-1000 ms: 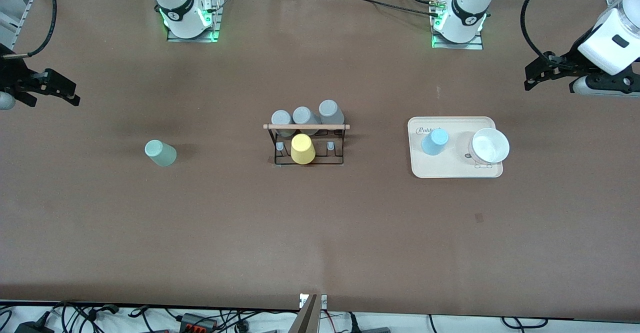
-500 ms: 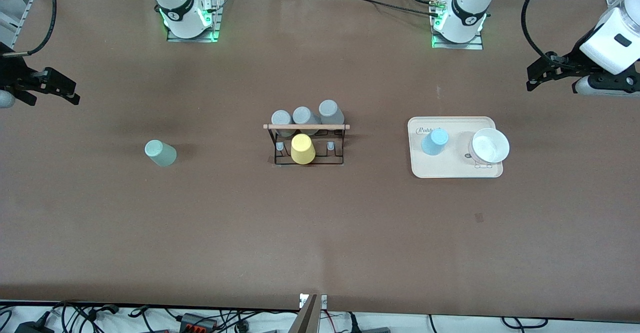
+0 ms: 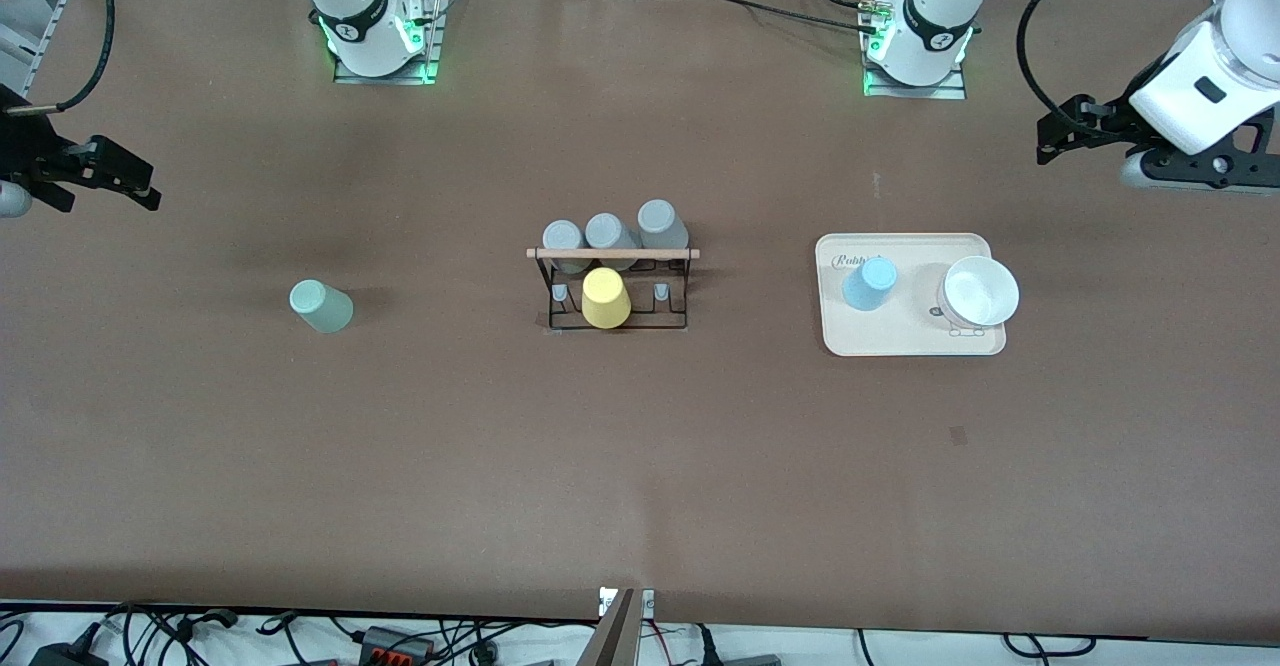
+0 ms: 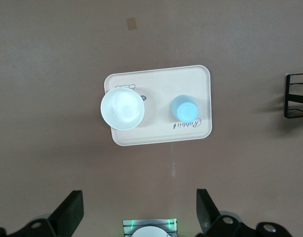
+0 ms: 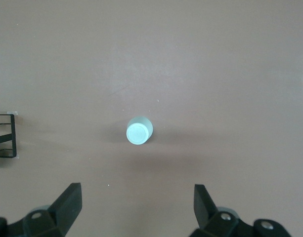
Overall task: Hang scattered cups on rack with three cups
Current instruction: 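Reach the left gripper down to the light blue cup on the tray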
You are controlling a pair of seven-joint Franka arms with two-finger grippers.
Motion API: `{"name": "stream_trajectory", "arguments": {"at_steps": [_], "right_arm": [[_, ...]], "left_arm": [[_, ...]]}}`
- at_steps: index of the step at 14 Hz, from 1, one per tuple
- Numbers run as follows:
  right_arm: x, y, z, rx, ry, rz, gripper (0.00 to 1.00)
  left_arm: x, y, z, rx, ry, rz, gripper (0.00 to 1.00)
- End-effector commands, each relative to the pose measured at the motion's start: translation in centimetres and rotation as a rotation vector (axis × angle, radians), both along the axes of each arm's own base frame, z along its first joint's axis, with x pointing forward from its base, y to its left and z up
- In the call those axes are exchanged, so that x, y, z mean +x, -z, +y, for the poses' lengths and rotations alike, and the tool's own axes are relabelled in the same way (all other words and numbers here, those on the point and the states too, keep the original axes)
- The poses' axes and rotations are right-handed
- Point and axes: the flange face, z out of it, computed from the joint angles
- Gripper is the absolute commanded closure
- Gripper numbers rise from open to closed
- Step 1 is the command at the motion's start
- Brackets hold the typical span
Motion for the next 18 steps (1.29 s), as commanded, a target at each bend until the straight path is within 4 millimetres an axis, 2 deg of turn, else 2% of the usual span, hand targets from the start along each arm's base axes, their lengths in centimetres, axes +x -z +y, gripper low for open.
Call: {"name": "stream_trajectory", "arguments": {"at_steps": [1, 3, 5, 7, 13, 17, 18], "right_arm": [[-0.5, 0.0, 0.1, 0.009, 0.007, -0.008, 0.0], [-0.5, 0.1, 0.1, 0.009, 0.007, -0.006, 0.0], [-0.4, 0.1, 0.1, 0.009, 0.007, -0.008, 0.0], [-0.3, 0.3, 0.1, 0.009, 0.007, -0.006, 0.0], [-0.2, 0.6, 0.1, 0.009, 0.007, -0.003, 0.0], [-0.1, 0.7, 0.2, 0.009, 0.006, 0.0, 0.0], [-0.1, 0.7, 0.2, 0.009, 0.006, 0.0, 0.0]], "left_arm": [[2.2, 2.3, -1.5, 0.013, 0.039, 0.069, 0.0], [2.4, 4.2, -3.3, 0.018, 0.092, 0.125, 0.0], [2.7, 7.0, -7.0, 0.041, 0.13, 0.159, 0.0], [2.7, 10.0, -10.0, 0.063, 0.096, 0.15, 0.0], [1.9, 20.6, -10.4, 0.03, 0.063, -0.008, 0.0], [-1.2, 28.8, -9.8, 0.001, 0.07, -0.109, 0.0], [-1.9, 30.2, -9.6, -0.004, 0.071, -0.122, 0.0]]}}
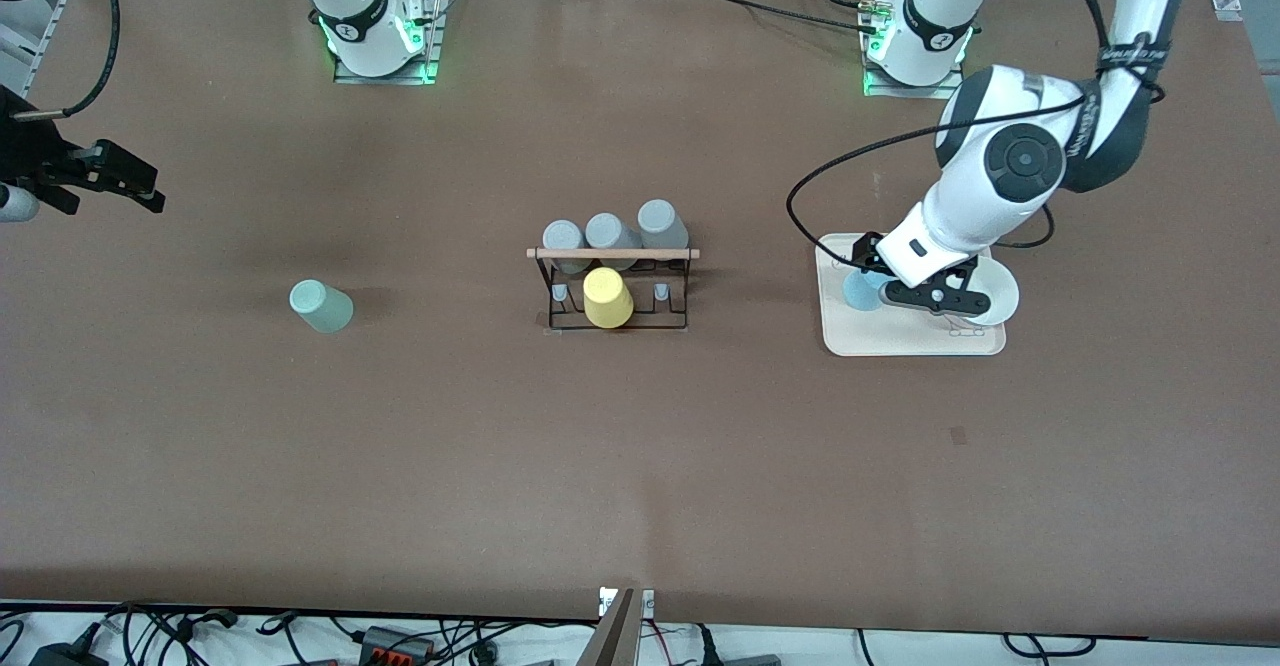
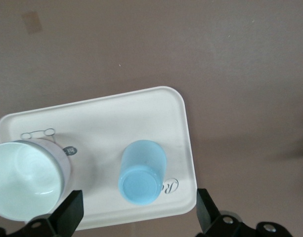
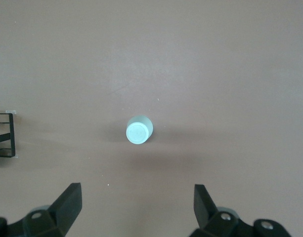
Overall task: Hang scattered cups on rack with three cups
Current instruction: 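Reach the left gripper down to the light blue cup on the tray, then close the left gripper on the light blue cup and lift it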
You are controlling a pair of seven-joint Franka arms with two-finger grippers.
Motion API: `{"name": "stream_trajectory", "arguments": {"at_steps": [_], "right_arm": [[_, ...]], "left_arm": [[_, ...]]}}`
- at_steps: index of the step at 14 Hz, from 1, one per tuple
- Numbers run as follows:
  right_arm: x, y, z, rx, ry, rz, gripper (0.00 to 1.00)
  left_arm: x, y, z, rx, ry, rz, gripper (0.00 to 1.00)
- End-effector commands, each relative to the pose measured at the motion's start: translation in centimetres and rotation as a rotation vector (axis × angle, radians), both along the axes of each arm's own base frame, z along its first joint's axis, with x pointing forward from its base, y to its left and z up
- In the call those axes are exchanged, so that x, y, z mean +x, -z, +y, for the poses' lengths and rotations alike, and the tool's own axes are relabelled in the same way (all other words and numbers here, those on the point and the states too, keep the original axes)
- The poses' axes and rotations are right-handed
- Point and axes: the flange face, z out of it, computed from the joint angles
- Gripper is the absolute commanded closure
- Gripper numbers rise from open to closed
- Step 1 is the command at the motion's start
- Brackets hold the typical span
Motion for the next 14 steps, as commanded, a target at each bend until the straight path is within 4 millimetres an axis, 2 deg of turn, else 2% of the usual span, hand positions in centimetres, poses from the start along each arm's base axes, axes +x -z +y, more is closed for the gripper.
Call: {"name": "stream_trajectory", "arguments": {"at_steps": [1, 4, 12, 13, 14], "right_arm": [[-0.2, 0.1, 0.2, 0.009, 0.006, -0.007, 0.0], [-0.2, 0.1, 0.1, 0.009, 0.009, -0.005, 0.0], [0.3, 0.9, 0.1, 0.02, 0.012, 0.006, 0.0], [0.4, 1.1, 0.2, 0.019, 0.009, 0.009, 0.0], [0.5, 0.9, 0.2, 0.019, 0.009, 0.003, 0.0]], "left_arm": [[-2.8, 2.9, 0.8, 0.005, 0.004, -0.049, 0.0], [-2.7, 5.2, 0.8, -0.001, 0.003, -0.054, 0.0], [-4.4, 10.0, 1.4, -0.025, 0.003, -0.106, 0.02], [-4.6, 10.7, 1.5, -0.032, 0.005, -0.123, 0.1], [-4.9, 11.2, 1.6, -0.032, 0.004, -0.119, 0.26]]}}
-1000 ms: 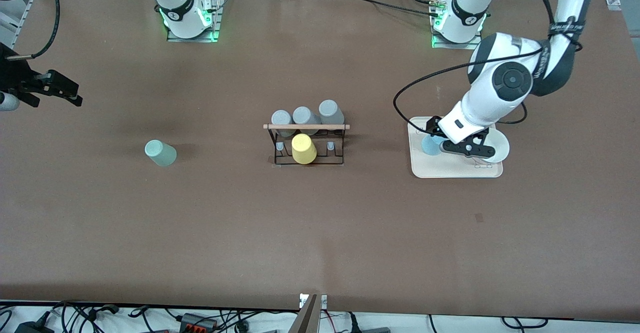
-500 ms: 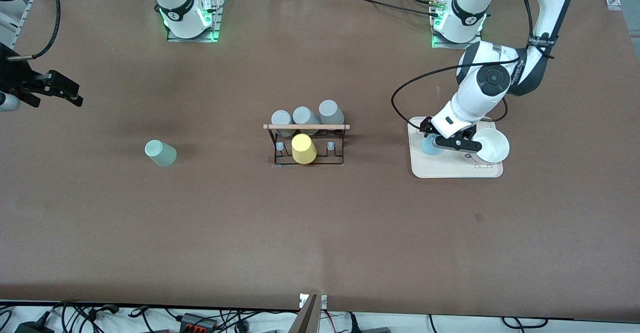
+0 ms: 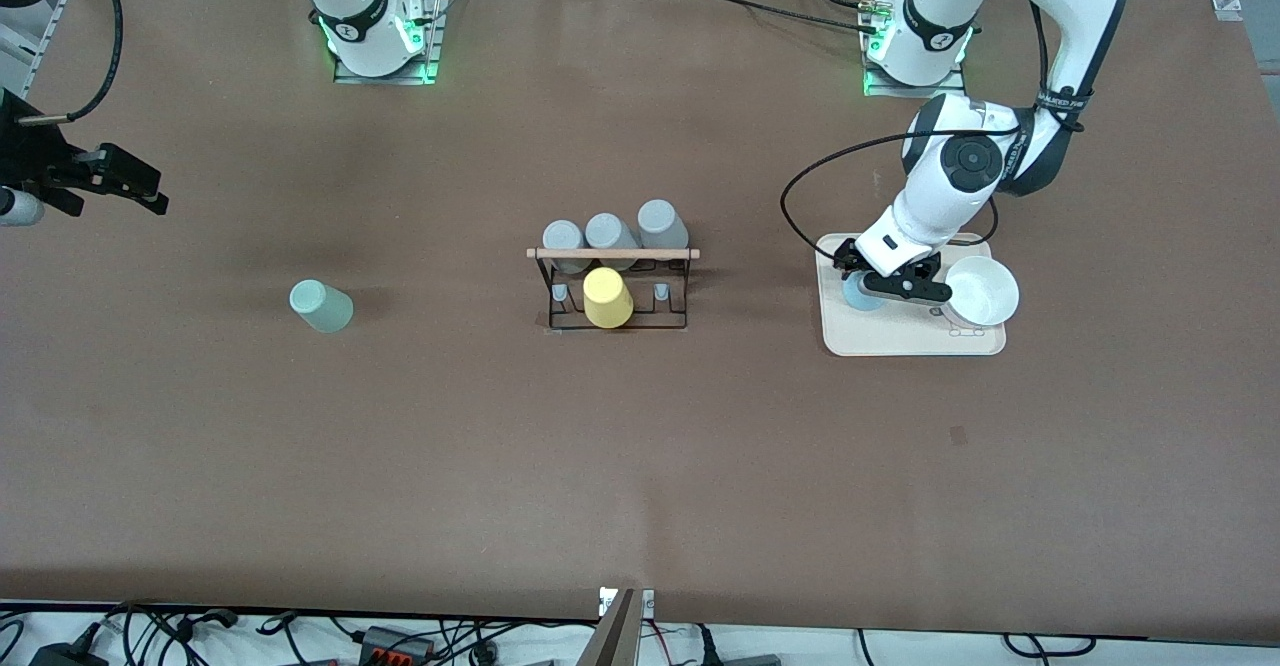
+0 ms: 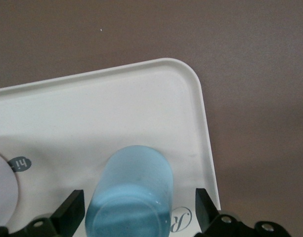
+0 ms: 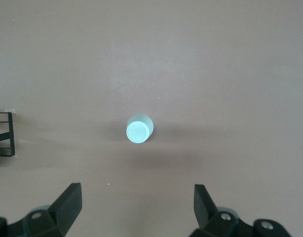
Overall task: Hang scattered cups on rack with three cups
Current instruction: 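Close the left gripper on the light blue cup and lift it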
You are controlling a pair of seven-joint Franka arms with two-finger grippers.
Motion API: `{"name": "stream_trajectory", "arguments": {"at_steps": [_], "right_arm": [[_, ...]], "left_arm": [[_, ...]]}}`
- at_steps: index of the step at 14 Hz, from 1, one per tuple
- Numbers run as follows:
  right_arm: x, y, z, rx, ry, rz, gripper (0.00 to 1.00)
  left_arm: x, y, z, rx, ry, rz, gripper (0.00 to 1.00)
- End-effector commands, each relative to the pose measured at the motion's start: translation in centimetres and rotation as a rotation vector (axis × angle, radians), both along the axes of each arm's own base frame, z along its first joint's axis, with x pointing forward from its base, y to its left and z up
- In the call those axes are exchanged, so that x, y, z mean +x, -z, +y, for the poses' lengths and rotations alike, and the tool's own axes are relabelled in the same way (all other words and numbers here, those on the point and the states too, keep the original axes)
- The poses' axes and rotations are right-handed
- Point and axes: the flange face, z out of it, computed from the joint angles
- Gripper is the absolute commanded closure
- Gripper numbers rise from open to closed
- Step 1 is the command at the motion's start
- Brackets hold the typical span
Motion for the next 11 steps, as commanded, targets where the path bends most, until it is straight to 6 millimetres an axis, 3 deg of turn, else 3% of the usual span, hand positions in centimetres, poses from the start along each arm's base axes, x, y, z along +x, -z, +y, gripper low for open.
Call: {"name": "stream_trajectory", "arguments": {"at_steps": [1, 3, 6, 9, 11], "right_arm": [[0.5, -0.1, 0.1, 0.017, 0.01, -0.017, 0.0], [1.0, 0.1, 0.0, 0.017, 0.01, -0.011, 0.0], [1.4, 1.1, 0.8, 0.016, -0.006, 0.008, 0.0], [2.7, 4.3, 2.4, -0.001, -0.042, 0.061, 0.0], [3.6, 7.0, 2.7, -0.001, -0.045, 0.111, 0.0]], "left_arm": [[-0.7, 1.1, 0.5, 0.007, 0.005, -0.011, 0.42], [-0.6, 1.0, 0.6, 0.007, 0.002, -0.011, 0.59], [-0.2, 0.1, 0.5, 0.003, 0.002, -0.028, 0.62], [1.5, -3.7, 0.0, -0.001, 0.001, -0.06, 0.63], [4.2, -8.1, -1.2, 0.012, 0.008, -0.031, 0.63]]}}
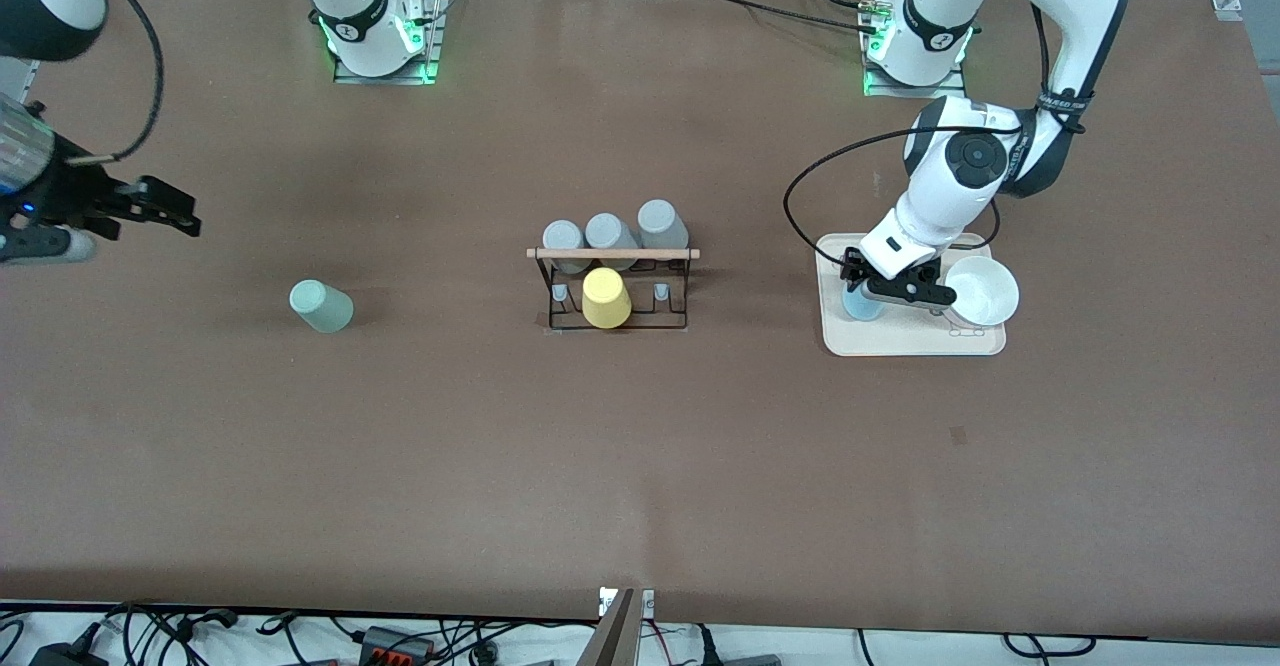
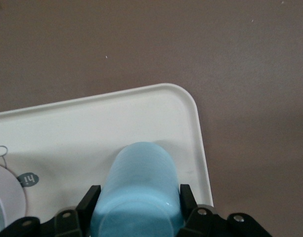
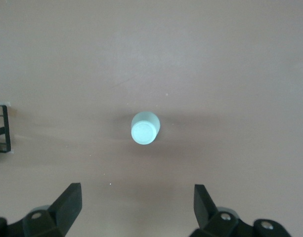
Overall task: Hang scattered cups on rack with three cups
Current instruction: 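Carry the blue cup to the rack while the right gripper moves out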
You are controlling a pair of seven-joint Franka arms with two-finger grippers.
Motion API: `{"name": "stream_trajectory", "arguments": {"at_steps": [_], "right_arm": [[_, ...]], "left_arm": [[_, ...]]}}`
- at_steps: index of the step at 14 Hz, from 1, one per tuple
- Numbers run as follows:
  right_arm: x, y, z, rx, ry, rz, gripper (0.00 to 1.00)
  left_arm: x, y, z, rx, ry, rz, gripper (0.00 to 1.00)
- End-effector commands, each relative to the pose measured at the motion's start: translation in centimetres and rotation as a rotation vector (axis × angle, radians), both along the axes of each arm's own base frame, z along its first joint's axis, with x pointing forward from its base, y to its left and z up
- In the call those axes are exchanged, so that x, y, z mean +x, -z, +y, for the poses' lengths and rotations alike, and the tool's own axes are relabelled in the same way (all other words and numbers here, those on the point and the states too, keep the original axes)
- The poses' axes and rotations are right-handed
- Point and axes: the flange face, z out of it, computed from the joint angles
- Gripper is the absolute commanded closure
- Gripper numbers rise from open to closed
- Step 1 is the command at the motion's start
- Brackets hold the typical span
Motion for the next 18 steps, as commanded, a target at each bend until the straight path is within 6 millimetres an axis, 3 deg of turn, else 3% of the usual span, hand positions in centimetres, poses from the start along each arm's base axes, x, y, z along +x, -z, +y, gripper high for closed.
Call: {"name": "stream_trajectory", "arguments": {"at_steps": [1, 5, 6, 9, 11, 15, 18], "right_arm": [[1.4, 2.5, 0.3, -0.001, 0.0, 0.039, 0.0], [1.6, 2.1, -0.1, -0.002, 0.007, 0.015, 0.0], [1.7, 2.0, 0.0, -0.002, 0.006, 0.007, 0.0], [1.8, 2.3, 0.4, -0.003, -0.007, 0.015, 0.0], [2.2, 3.7, 1.8, -0.004, -0.022, 0.03, 0.0], [3.0, 5.4, 3.2, -0.005, -0.039, 0.002, 0.0], [2.7, 5.7, 4.4, -0.005, -0.061, 0.011, 0.0]], "left_arm": [[3.8, -7.5, -1.8, 0.032, 0.014, 0.036, 0.63], [7.9, -14.7, -8.8, 0.023, 0.062, 0.045, 0.63], [8.5, -16.1, -11.8, 0.009, 0.059, 0.024, 0.63], [10.1, -17.9, -20.3, 0.003, -0.026, 0.059, 0.62], [10.2, -17.9, -23.9, -0.013, -0.082, 0.057, 0.62], [7.1, -14.6, -30.8, -0.022, -0.156, 0.045, 0.62], [6.9, -13.6, -32.0, -0.03, -0.179, 0.021, 0.62]]}}
